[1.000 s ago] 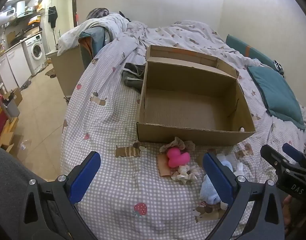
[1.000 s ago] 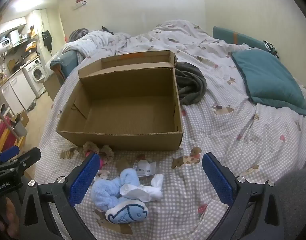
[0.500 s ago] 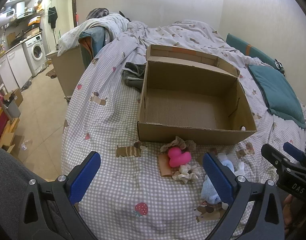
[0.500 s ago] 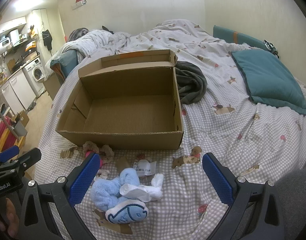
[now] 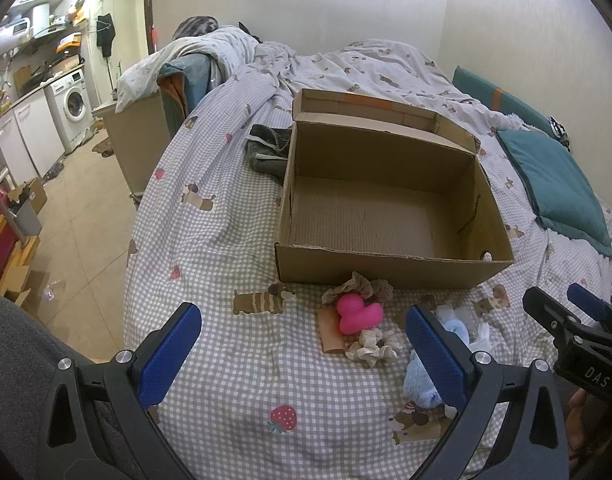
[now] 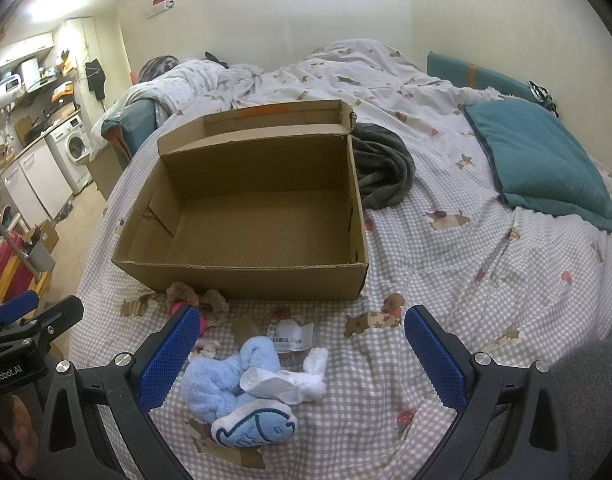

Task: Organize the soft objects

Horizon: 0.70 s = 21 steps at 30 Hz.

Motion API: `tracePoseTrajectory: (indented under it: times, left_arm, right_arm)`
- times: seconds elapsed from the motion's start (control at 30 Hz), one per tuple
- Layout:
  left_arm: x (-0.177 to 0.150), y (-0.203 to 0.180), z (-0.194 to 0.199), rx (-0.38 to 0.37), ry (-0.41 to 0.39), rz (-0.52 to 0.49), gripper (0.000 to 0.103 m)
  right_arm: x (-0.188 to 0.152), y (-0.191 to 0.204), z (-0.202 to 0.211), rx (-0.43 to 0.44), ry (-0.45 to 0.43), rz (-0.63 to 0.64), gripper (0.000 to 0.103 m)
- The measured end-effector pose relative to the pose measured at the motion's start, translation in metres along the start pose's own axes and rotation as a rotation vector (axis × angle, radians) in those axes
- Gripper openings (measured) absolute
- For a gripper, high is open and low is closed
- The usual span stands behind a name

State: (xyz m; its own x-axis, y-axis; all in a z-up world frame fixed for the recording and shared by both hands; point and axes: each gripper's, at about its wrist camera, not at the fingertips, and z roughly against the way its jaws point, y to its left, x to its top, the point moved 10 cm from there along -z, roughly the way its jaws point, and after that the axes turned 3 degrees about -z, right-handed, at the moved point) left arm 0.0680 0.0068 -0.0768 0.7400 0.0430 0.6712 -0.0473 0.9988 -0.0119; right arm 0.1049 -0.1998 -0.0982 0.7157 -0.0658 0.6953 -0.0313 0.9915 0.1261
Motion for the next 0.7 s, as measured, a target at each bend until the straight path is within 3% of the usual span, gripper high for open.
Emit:
tracePoseTrajectory:
  times: [0.7]
  left_arm:
    - [0.0003, 0.0005, 0.0002, 0.0, 0.0, -0.001, 0.102]
  right_arm:
    - [-0.0002, -0.0007, 0.0003, 0.0, 0.001, -0.002, 0.103]
